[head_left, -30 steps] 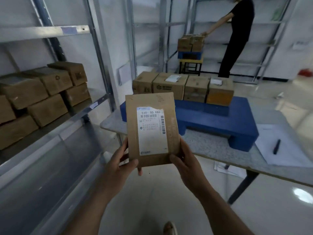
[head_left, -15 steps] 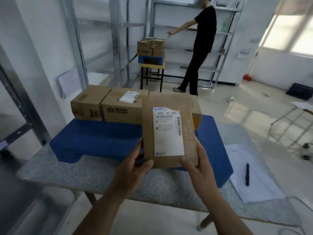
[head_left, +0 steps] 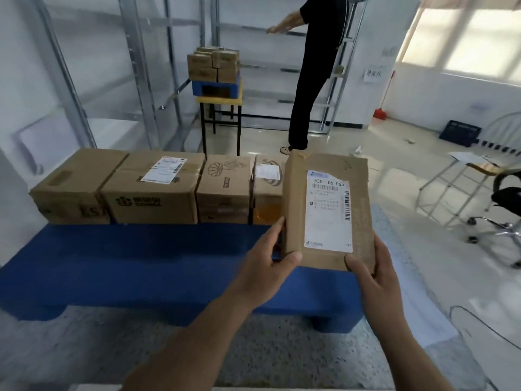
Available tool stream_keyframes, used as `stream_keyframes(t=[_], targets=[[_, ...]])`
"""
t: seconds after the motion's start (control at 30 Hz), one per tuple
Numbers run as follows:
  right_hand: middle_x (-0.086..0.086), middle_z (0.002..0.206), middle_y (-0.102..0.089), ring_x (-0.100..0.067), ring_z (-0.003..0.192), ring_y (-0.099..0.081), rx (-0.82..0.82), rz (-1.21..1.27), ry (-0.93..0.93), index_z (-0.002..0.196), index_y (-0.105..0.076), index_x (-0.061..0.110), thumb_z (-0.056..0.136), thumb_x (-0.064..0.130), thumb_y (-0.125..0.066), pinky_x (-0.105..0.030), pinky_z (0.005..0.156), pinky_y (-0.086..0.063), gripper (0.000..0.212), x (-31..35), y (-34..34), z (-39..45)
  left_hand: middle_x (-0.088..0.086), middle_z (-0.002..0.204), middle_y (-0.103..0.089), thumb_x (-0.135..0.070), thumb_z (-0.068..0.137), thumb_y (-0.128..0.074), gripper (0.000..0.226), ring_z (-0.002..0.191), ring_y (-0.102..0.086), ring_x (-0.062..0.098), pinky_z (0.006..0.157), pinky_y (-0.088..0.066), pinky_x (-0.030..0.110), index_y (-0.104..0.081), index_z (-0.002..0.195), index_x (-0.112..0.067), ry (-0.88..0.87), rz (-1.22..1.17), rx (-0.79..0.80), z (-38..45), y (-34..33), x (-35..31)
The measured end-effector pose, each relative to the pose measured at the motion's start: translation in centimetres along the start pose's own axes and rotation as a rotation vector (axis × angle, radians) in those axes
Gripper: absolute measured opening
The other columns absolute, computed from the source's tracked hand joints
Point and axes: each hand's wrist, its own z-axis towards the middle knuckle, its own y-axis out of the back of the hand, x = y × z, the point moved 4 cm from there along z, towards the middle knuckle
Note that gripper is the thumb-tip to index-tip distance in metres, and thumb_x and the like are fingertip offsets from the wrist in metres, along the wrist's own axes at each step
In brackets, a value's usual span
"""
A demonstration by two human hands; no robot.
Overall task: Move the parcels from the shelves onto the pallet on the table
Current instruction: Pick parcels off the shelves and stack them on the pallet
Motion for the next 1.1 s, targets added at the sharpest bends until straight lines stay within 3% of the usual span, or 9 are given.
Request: stream_keyframes(t=[0.13, 0.2, 0.27, 0.47, 0.6, 0.77, 0.93, 1.03, 1.1], targets=[[0.007, 0.122, -0.053, -0.01, 0.108, -0.051, -0.041, -0.062, -0.041, 0.14, -0.039, 0.022, 0.092, 0.011, -0.058, -0.009, 0.077, -0.041, 0.054, -2.0, 2.2, 2.9, -0.016, 0.147, -0.033, -0.036, 0.093, -0.052, 0.068, 0.119, -0.038, -0.006, 0.087, -0.032, 0.005, -0.012, 0.148, -0.035, 0.038, 0.003, 0.041, 2.9, -3.0, 0.1], [0.006, 0.12, -0.055, -0.01, 0.106, -0.054, -0.051, -0.065, -0.06, 0.139, -0.041, 0.024, 0.092, 0.012, -0.058, -0.023, 0.084, -0.041, 0.052, -3.0, 3.2, 4.5, -0.02, 0.143, -0.03, -0.035, 0.094, -0.052, 0.067, 0.118, -0.033, -0.007, 0.081, -0.027, 0.0, -0.012, 0.148, -0.035, 0.058, 0.01, 0.046, 4.4, -4.3, -0.2], [0.011, 0.114, -0.058, -0.002, 0.099, -0.056, -0.053, -0.054, -0.084, 0.136, -0.043, 0.029, 0.092, 0.014, -0.057, -0.027, 0.083, -0.043, 0.048, -3.9, 4.1, 6.3, -0.017, 0.141, -0.029, -0.036, 0.094, -0.051, 0.066, 0.116, -0.031, -0.007, 0.078, -0.026, 0.0, -0.014, 0.148, -0.033, 0.063, 0.042, 0.039, 6.3, -5.4, -0.5], [0.019, 0.109, -0.058, 0.0, 0.098, -0.057, -0.042, -0.012, -0.156, 0.134, -0.044, 0.029, 0.094, 0.019, -0.055, -0.02, 0.071, -0.042, 0.042, -6.4, 6.0, 12.4, -0.006, 0.141, -0.034, -0.043, 0.094, -0.048, 0.063, 0.115, -0.036, 0.002, 0.093, -0.033, 0.021, -0.019, 0.148, -0.03, 0.109, 0.144, 0.037, 12.7, -8.5, -0.5], [0.007, 0.108, -0.059, -0.005, 0.091, -0.057, 0.008, -0.021, -0.196, 0.134, -0.043, 0.025, 0.094, 0.021, -0.054, -0.023, 0.064, -0.042, 0.042, -8.2, 5.6, 16.4, -0.003, 0.145, -0.038, -0.046, 0.095, -0.043, 0.061, 0.126, -0.039, 0.009, 0.105, -0.037, 0.035, -0.021, 0.148, -0.028, 0.157, 0.201, 0.042, 16.5, -9.5, 0.4], [0.003, 0.113, -0.055, -0.011, 0.091, -0.055, 0.121, -0.056, -0.249, 0.138, -0.04, 0.019, 0.094, 0.024, -0.053, -0.023, 0.066, -0.044, 0.047, -10.2, 3.1, 20.9, 0.002, 0.146, -0.04, -0.049, 0.097, -0.035, 0.061, 0.13, -0.038, 0.018, 0.104, -0.036, 0.036, -0.022, 0.148, -0.021, 0.209, 0.581, 0.004, 19.7, -8.2, 0.8], [0.001, 0.117, -0.055, -0.013, 0.094, -0.053, 0.272, -0.123, -0.27, 0.14, -0.036, 0.016, 0.095, 0.031, -0.053, -0.022, 0.068, -0.043, 0.05, -11.8, 1.2, 23.1, 0.001, 0.136, -0.048, -0.047, 0.097, -0.033, 0.053, 0.124, -0.04, 0.018, 0.102, -0.032, 0.032, -0.035, 0.143, -0.02, 0.116, 0.914, -0.116, 21.2, -6.4, 0.7], [0.009, 0.119, -0.053, -0.006, 0.096, -0.054, 0.381, -0.024, -0.298, 0.139, -0.036, 0.027, 0.094, 0.034, -0.054, -0.015, 0.069, -0.045, 0.049, -12.3, 1.3, 23.7, -0.002, 0.148, -0.034, -0.048, 0.096, -0.033, 0.052, 0.135, -0.026, 0.02, 0.107, -0.025, 0.037, -0.035, 0.143, -0.025, 0.168, 1.01, -0.09, 21.8, -5.4, 1.7], [0.012, 0.124, -0.053, -0.008, 0.106, -0.054, 0.459, 0.1, -0.373, 0.14, -0.033, 0.038, 0.092, 0.041, -0.054, -0.027, 0.084, -0.049, 0.053, -13.0, 1.4, 23.8, -0.004, 0.155, -0.022, -0.048, 0.097, -0.031, 0.05, 0.141, -0.015, 0.02, 0.112, -0.018, 0.04, -0.03, 0.144, -0.03, 0.224, 1.03, -0.018, 21.9, -5.0, 2.4]])
